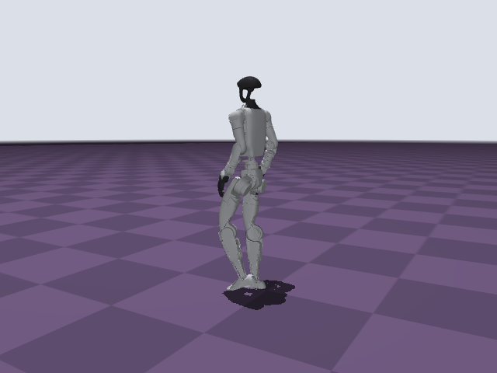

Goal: Walk run

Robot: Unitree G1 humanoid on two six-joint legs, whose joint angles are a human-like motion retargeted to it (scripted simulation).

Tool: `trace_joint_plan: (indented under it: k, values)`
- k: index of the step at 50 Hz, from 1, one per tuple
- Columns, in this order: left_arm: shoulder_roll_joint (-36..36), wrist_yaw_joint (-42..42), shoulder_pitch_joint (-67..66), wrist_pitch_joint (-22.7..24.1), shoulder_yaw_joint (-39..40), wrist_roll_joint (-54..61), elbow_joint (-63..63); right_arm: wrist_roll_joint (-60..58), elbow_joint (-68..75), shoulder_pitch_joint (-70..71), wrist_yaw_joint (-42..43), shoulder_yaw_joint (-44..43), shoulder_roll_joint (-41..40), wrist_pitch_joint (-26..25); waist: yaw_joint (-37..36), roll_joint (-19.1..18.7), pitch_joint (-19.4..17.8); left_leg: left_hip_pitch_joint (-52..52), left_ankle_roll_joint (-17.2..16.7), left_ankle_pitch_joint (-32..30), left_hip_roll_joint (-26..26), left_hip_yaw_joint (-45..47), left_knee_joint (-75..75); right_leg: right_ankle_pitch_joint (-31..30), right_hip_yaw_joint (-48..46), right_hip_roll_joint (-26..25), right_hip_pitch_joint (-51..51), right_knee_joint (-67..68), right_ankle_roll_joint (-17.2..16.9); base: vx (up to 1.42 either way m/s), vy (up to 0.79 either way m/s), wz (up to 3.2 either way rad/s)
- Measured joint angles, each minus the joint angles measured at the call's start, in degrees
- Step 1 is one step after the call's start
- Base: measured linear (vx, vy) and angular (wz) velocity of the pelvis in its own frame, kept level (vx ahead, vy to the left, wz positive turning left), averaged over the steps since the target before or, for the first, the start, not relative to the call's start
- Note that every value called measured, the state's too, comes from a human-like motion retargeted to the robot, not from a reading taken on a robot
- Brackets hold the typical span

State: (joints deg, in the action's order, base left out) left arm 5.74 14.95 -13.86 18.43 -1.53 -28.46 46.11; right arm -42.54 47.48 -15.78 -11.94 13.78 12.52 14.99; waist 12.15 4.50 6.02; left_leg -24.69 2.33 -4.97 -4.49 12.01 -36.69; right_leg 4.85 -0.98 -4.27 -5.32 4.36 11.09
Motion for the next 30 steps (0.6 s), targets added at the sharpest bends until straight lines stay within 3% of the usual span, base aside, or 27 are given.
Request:
trace_joint_plan:
  k: [2, 5, 9, 11, 13, 15, 17, 18, 20, 23, 27, 30]
  values:
    - [0.10, -2.41, -0.11, 2.79, 0.10, 0.70, -0.72, -1.58, 0.32, -0.28, 1.48, 0.32, 0.08, -0.18, -2.96, -1.17, -0.82, -2.15, 0.91, 0.66, -0.03, 0.02, 11.72, 1.42, 0.13, -2.63, 3.02, -0.77, 1.21, 0.80, -0.15, -1.03]
    - [-0.70, -3.50, 0.47, 3.23, 0.42, -2.12, 0.48, -2.58, 2.12, -0.22, 0.27, -1.13, -0.54, -0.19, -5.73, -2.50, -1.94, -3.93, 5.29, 4.55, -0.52, 3.65, 27.94, 3.74, -0.75, -4.92, 7.85, -1.34, 2.64, 1.08, -0.12, -0.47]
    - [-3.12, 0.48, 1.73, -3.98, 2.12, -4.74, 3.42, -1.26, 5.08, -0.04, -6.41, -2.73, -2.12, -3.60, -5.98, -1.79, -1.62, -3.30, 6.31, 6.88, -4.50, -0.03, 37.38, 1.31, -3.98, -4.59, 12.91, 0.69, 1.30, 1.34, -0.12, -0.13]
    - [-3.40, 2.35, 2.31, -4.52, 3.16, -2.38, 3.06, -0.37, 5.63, -0.76, -7.90, -3.15, -2.71, -5.14, -7.46, -1.29, -0.82, -2.23, 8.11, 4.91, -3.36, 2.04, 34.02, -6.12, -4.95, -3.63, 14.37, 3.77, -0.97, 1.36, -0.10, -0.79]
    - [-3.31, 2.80, 2.44, -3.86, 3.99, 0.23, 2.83, 1.66, 5.74, -2.04, -5.82, -3.16, -3.35, -6.05, -9.66, -1.50, 0.08, -0.97, 7.32, 1.05, -1.10, 2.14, 31.04, -19.83, -6.15, -2.83, 14.70, 9.21, -3.02, 1.14, -0.07, -1.09]
    - [-2.76, 3.50, 2.31, -4.25, 4.11, 2.32, 3.01, 5.58, 5.66, -3.01, -1.39, -2.43, -3.89, -5.53, -8.24, -2.31, 0.73, -0.69, 7.66, 3.08, -0.46, -5.72, 25.66, -32.74, -5.55, -3.04, 11.38, 19.18, -5.27, 1.42, -0.02, -0.08]
    - [-1.81, 4.87, 2.09, -5.96, 3.85, 2.09, 3.14, 8.06, 4.73, -3.28, 1.79, -1.29, -3.63, -4.08, -5.78, -0.43, -0.80, 2.84, 8.58, 7.62, -4.27, -8.23, 22.37, -34.85, -11.44, 3.80, 4.94, 40.26, -3.86, 1.06, -0.01, 0.28]
    - [-0.87, 5.85, 2.50, -6.80, 3.86, 1.27, 3.43, 8.16, 4.26, -2.66, 2.47, -0.95, -3.49, -3.48, -5.54, -0.28, -1.20, 5.07, 9.09, 8.97, -2.77, -2.61, 22.02, -34.85, -12.30, 6.13, 2.35, 46.51, -3.96, 1.00, -0.04, -0.16]
    - [0.98, 7.35, 2.89, -8.51, 3.55, -1.04, 4.09, 6.58, 2.53, -1.91, 2.97, -0.89, -3.41, -2.63, -5.01, -4.67, -1.12, 9.68, 8.43, 9.65, 3.21, 0.74, 25.39, -32.41, -11.49, -0.39, -2.62, 45.32, -4.48, 1.28, -0.11, -0.32]
    - [1.53, 9.58, 3.56, -11.93, 2.56, -5.32, 5.13, 5.80, -0.54, -1.49, 6.74, -3.01, -3.04, -0.59, -3.34, -7.21, -1.88, 15.01, 7.94, 11.73, 2.16, -1.83, 28.04, -25.64, -6.53, -5.77, -10.75, 43.16, -7.43, 1.00, -0.04, 0.27]
    - [2.49, 12.74, 2.45, -9.94, -1.20, -6.45, 4.89, 13.83, -3.49, -2.30, 14.74, -4.59, -2.52, 6.67, 4.95, -9.22, -2.17, 21.50, 7.50, 13.48, 0.23, -5.66, 31.42, -15.72, -7.93, -1.22, -19.71, 31.88, -11.63, 1.07, -0.06, 1.50]
    - [2.08, 13.86, 1.41, -7.81, -1.88, -7.40, 5.79, 18.11, -4.59, -2.88, 17.43, -4.78, -2.22, 10.40, 8.76, -8.28, -1.80, 26.64, 7.84, 16.28, -2.74, -8.48, 32.55, -15.16, -11.04, 5.80, -22.80, 16.75, -13.22, 1.09, -0.20, 0.94]
